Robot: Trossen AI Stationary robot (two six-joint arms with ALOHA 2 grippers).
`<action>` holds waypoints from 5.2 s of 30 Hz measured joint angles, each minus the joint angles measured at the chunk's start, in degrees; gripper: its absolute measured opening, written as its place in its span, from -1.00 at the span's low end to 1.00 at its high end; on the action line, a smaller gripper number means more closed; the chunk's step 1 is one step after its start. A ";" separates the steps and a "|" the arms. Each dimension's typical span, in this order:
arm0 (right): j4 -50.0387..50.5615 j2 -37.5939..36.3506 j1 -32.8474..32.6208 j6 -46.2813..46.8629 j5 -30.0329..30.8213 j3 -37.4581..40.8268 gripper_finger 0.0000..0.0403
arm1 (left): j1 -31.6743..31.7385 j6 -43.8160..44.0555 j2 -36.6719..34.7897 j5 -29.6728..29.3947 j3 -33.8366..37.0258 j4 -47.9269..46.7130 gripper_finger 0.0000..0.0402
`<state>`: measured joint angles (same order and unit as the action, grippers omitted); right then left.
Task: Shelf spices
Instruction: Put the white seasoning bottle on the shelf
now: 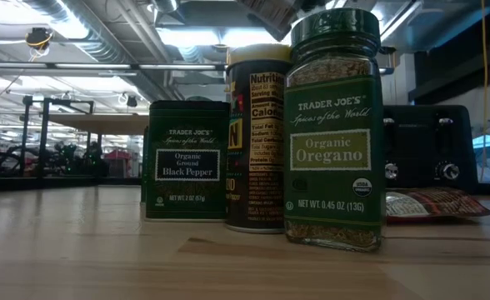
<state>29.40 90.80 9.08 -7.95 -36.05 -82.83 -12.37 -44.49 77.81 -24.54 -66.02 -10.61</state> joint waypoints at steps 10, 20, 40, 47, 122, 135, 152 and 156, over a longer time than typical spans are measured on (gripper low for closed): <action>16.52 -8.72 -0.02 -1.97 15.71 -13.10 0.86 | 2.23 13.28 -2.44 -9.13 -3.87 -9.43 -0.04; 20.50 -15.35 -0.02 -1.45 28.61 -13.18 0.87 | 20.80 39.50 -2.47 -10.47 -17.74 -34.27 -0.04; 21.47 -14.42 -0.04 -4.89 35.47 -13.07 0.87 | 59.06 55.09 -1.28 8.79 -21.59 -65.84 -0.04; 21.95 -14.01 -0.04 -5.64 35.47 -13.07 0.87 | 65.22 57.07 2.53 8.27 -21.57 -67.37 -0.04; 24.23 -11.59 -0.07 -7.45 35.01 -13.16 0.87 | 55.32 44.91 6.09 8.51 -26.98 -46.56 0.16; 24.49 -8.79 -0.04 -9.09 35.01 -13.16 0.87 | 58.22 39.51 13.89 2.24 -22.58 -44.16 0.16; 24.83 -8.79 -0.06 -8.87 35.01 -13.14 0.87 | 59.33 41.06 15.16 -2.69 -22.60 -50.83 0.16; 24.79 -8.79 -0.07 -8.87 35.01 -13.14 0.87 | 59.33 41.20 15.16 -3.45 -22.60 -52.67 0.16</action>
<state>54.19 82.02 9.02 -16.82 -1.04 -95.96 46.96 -3.28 92.97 -27.99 -88.62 -63.29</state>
